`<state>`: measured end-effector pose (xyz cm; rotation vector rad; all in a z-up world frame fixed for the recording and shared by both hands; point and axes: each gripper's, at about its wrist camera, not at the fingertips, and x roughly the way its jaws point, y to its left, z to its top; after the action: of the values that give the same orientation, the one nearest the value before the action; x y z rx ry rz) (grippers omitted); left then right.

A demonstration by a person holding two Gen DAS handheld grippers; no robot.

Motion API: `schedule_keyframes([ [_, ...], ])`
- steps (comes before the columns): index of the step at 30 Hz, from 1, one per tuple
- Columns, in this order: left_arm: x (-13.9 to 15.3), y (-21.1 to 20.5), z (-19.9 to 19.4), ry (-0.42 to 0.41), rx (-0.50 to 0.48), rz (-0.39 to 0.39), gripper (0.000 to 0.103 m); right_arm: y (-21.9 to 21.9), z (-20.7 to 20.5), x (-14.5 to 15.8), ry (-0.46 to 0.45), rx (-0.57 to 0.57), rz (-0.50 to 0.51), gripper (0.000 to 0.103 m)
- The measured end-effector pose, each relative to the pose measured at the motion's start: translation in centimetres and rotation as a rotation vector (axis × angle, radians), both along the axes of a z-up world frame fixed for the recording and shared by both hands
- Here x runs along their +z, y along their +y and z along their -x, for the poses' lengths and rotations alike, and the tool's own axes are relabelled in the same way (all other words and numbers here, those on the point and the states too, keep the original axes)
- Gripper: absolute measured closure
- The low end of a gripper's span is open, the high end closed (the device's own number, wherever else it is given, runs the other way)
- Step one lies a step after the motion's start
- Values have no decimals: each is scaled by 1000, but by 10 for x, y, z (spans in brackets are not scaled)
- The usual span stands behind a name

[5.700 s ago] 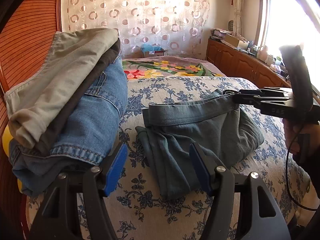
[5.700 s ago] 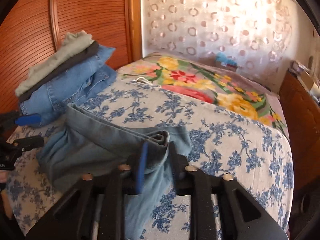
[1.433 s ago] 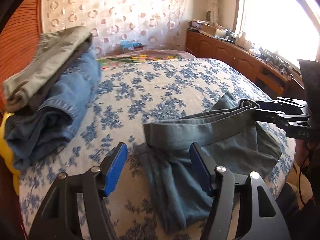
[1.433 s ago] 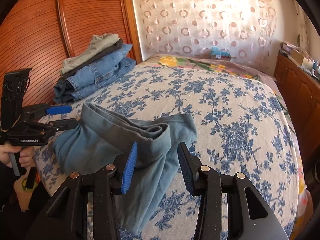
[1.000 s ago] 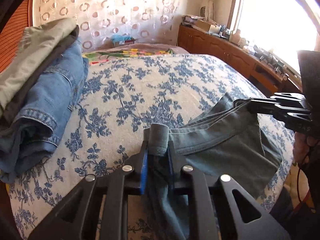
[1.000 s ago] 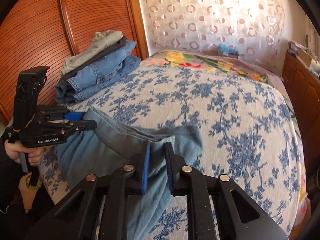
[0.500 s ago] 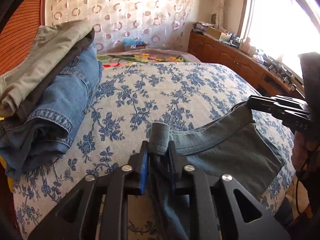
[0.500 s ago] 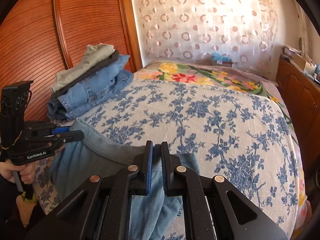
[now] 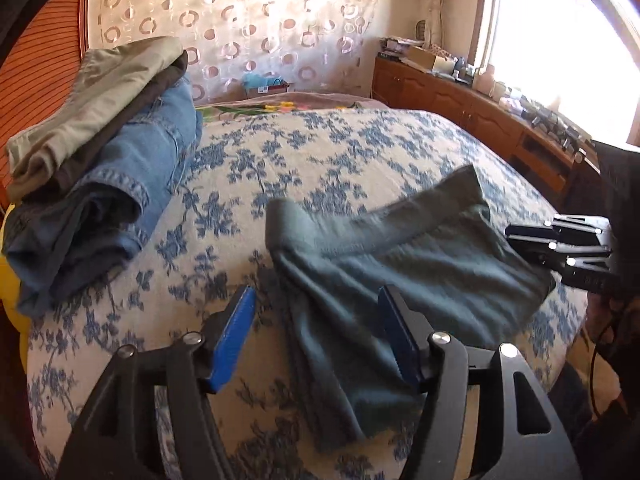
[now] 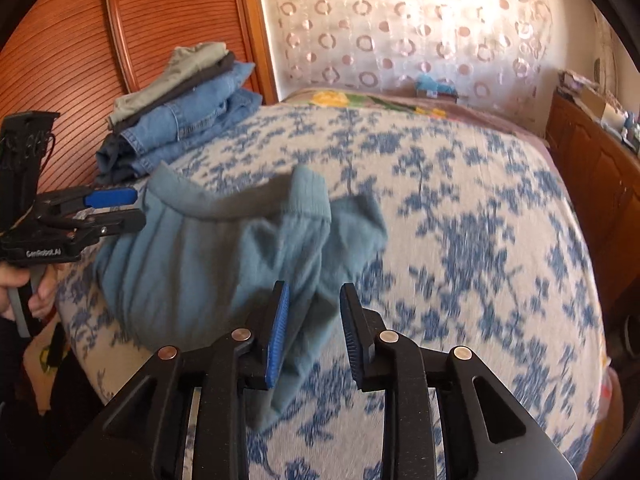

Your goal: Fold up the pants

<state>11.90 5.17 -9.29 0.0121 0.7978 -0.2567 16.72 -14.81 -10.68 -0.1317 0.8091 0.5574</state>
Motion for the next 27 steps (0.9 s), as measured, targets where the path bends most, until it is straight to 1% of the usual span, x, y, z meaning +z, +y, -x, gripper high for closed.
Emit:
schedule_keyframes([
  [2, -4, -1, 5, 19, 1, -4, 40, -2, 3, -3, 14, -3, -16, 78],
  [8, -10, 1, 21, 27, 17, -18, 40, -4, 14, -1, 27, 5, -42, 78],
  [15, -16, 1, 26, 34, 19, -25, 40, -3, 27, -2, 32, 14, -38, 78],
  [19, -19, 1, 25, 44, 18, -21, 39, -3, 30, -5, 55, 29, -54, 78],
  [23, -19, 2, 24, 42, 16, -18, 39, -5, 32, -4, 51, 42, -48, 100],
  [27, -20, 2, 25, 38, 10, -17, 39, -11, 37, 8, 1, 26, -42, 103],
])
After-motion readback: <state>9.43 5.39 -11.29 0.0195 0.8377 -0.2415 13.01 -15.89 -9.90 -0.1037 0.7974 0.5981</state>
